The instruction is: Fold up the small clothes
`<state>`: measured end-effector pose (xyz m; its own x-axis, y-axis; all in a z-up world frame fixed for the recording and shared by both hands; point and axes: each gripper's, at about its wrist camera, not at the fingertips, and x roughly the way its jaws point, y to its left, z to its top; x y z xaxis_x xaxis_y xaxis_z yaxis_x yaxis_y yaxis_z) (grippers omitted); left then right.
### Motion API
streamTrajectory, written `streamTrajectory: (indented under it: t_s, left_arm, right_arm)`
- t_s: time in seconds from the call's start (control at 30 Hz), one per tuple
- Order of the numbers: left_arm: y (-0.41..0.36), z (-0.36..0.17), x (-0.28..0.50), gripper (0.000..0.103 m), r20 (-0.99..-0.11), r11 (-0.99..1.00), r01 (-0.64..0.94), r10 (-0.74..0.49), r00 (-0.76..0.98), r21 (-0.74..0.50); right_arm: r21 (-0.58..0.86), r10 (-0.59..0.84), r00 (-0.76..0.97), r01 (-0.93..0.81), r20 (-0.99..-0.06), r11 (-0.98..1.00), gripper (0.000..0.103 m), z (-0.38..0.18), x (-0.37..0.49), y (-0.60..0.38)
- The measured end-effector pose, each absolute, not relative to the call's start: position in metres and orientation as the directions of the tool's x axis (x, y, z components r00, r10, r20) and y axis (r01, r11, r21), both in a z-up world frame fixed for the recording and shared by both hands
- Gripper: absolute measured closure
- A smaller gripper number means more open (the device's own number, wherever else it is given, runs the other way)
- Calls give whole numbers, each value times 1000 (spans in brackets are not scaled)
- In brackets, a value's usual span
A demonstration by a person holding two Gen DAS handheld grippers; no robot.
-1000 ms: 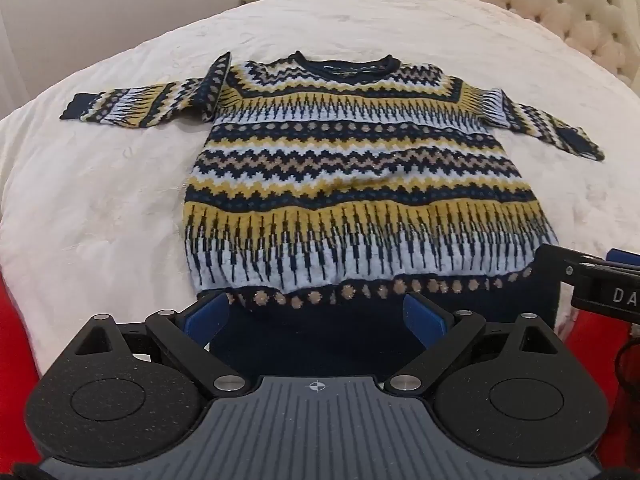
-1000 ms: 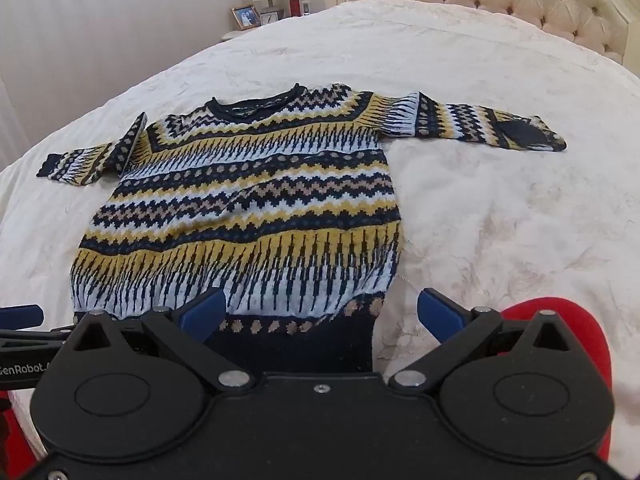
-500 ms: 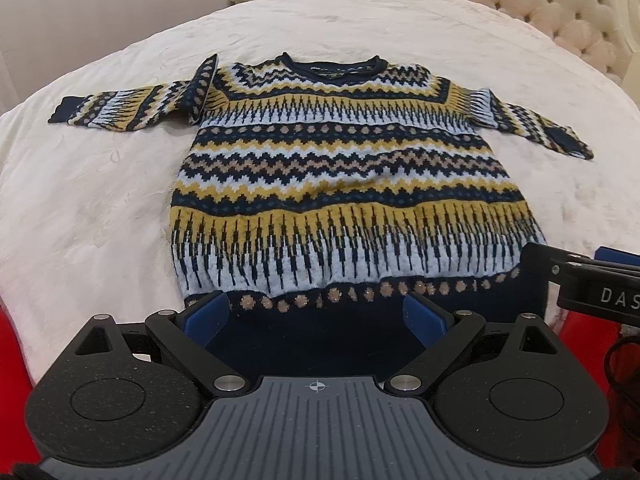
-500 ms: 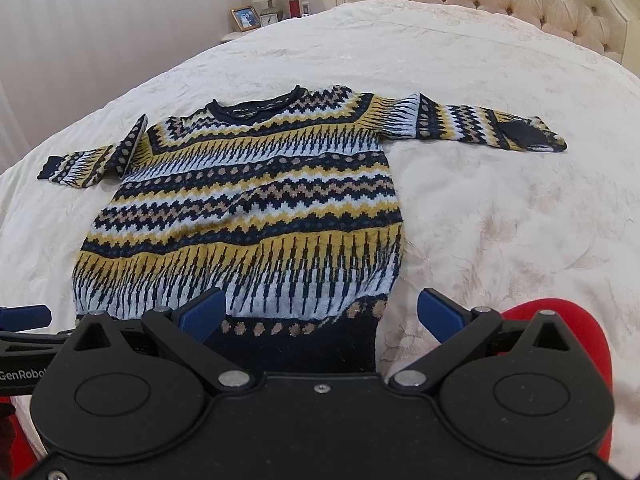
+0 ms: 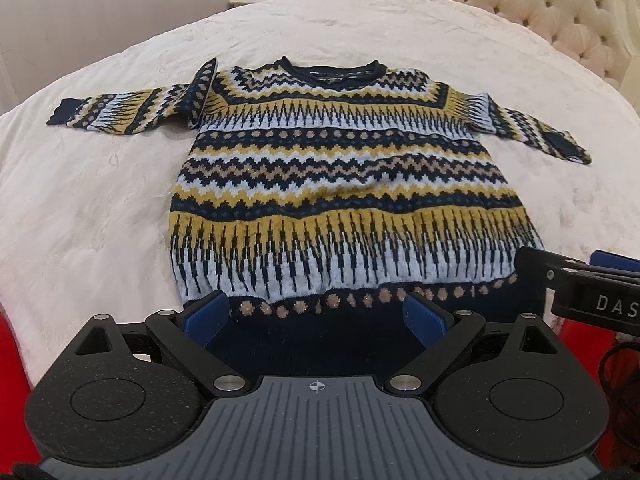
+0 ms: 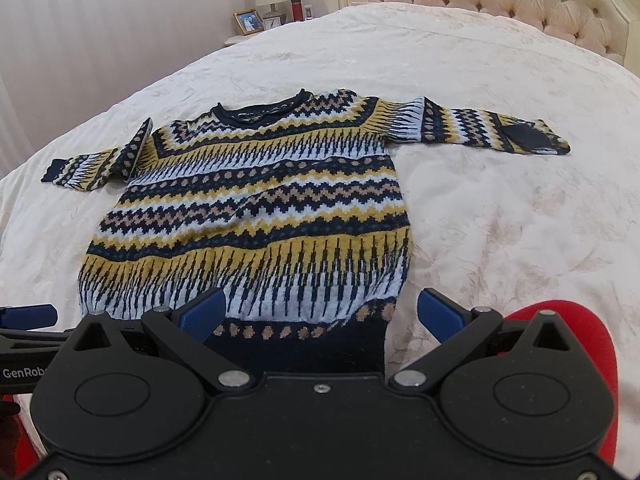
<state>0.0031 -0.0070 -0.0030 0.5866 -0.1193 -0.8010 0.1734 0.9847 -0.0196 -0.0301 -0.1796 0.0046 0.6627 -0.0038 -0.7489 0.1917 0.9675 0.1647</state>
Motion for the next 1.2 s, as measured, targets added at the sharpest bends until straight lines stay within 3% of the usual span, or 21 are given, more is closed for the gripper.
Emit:
streamTrajectory:
  t_s: [1.2]
  left_arm:
    - [-10, -1, 10, 8, -791, 983, 181, -122, 599, -15]
  right_arm:
    - [185, 16, 663, 186, -749, 965, 1, 3, -21, -176]
